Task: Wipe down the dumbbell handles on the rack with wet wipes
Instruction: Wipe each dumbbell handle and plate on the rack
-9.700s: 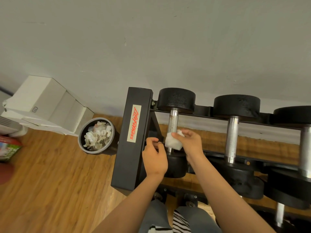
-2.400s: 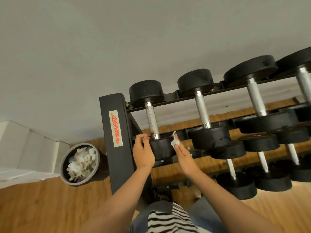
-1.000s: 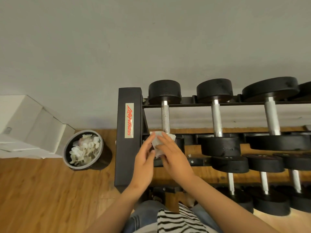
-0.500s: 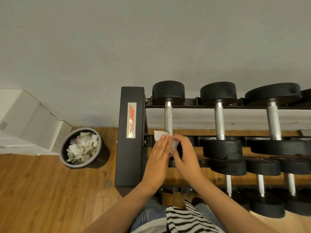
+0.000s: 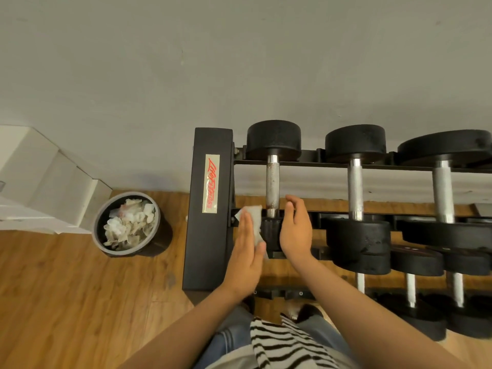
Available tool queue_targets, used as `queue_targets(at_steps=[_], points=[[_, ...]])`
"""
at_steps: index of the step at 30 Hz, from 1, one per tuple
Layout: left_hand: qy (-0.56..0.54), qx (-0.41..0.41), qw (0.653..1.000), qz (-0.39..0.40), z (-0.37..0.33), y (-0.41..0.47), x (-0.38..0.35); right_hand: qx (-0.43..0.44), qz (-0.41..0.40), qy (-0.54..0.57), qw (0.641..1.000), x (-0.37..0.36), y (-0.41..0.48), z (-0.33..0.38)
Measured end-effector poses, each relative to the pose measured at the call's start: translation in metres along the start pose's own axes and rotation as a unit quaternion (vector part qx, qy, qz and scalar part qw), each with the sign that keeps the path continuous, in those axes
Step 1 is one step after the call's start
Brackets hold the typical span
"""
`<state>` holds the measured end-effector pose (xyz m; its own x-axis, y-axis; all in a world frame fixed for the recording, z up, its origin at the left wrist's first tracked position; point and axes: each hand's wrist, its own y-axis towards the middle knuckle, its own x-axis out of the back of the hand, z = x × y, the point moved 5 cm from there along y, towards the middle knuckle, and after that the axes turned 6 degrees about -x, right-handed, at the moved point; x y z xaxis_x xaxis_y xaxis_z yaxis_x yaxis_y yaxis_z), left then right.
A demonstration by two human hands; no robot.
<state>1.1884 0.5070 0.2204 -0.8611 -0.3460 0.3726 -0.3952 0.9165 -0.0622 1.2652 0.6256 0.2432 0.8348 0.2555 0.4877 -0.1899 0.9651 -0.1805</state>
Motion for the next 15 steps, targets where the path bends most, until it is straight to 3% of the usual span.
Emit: queue_targets(at_steps=[3,7,15], points=[[-0.102,0.076,0.992,-0.008,0.004,0.016,0.004,-0.004,0.011,0.014,1.000,0.004,0.003,-0.002],[-0.097,0.046,0.994,0.024,0.010,-0.004,-0.010,-0.014,0.026,0.030,0.999,0.008,0.006,-0.007],[-0.121,0.078,0.987,0.076,0.025,0.018,0.003,-0.016,0.031,0.028,0.999,0.006,0.008,-0.011]])
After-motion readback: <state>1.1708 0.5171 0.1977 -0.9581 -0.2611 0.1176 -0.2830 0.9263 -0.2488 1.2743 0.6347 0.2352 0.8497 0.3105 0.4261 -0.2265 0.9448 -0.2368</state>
